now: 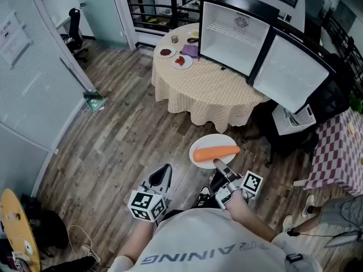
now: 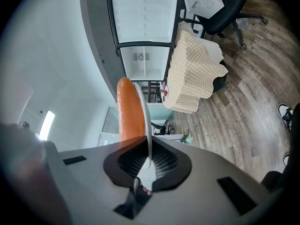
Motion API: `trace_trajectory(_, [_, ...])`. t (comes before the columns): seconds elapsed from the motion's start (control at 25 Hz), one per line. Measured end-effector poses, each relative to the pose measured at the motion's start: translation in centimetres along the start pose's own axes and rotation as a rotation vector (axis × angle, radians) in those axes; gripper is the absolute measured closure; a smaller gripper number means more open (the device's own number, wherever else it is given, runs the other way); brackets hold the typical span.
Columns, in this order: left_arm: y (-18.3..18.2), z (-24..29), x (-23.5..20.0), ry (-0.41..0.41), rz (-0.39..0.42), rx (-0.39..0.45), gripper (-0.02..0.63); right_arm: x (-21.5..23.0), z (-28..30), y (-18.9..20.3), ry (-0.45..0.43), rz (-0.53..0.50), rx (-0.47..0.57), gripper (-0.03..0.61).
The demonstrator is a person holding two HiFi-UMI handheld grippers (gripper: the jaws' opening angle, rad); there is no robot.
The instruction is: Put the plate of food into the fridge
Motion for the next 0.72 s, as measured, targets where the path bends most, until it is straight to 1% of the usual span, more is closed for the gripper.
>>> trace_trajectory(0.2, [-1.4, 4.5, 0.3, 0.004, 0.012, -0.004, 0.606, -0.8, 1.5, -4.4, -0.008, 0.005, 0.001, 0.545])
trace_trajectory(0.56, [-2.7, 11.5, 1.1, -0.013, 0.022, -0.020, 0.606, -1.3, 3.0, -11.6, 0.006, 0.008, -0.010, 0.545])
trace_trajectory(0.72, [-3.1, 13.6, 1.2, -0.014, 0.029, -0.029, 0.606, -1.3, 3.8, -13.7, -0.008, 0.020, -0.004, 0.545])
Point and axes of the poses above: the fingertips, and each gripper's own axes: z forward along the fingers, x to its right, y out of its underside, the point moved 4 cm from there along -z, backward along the fingers, and after that the axes turned 9 degrees about z, right-handed, at the moved point
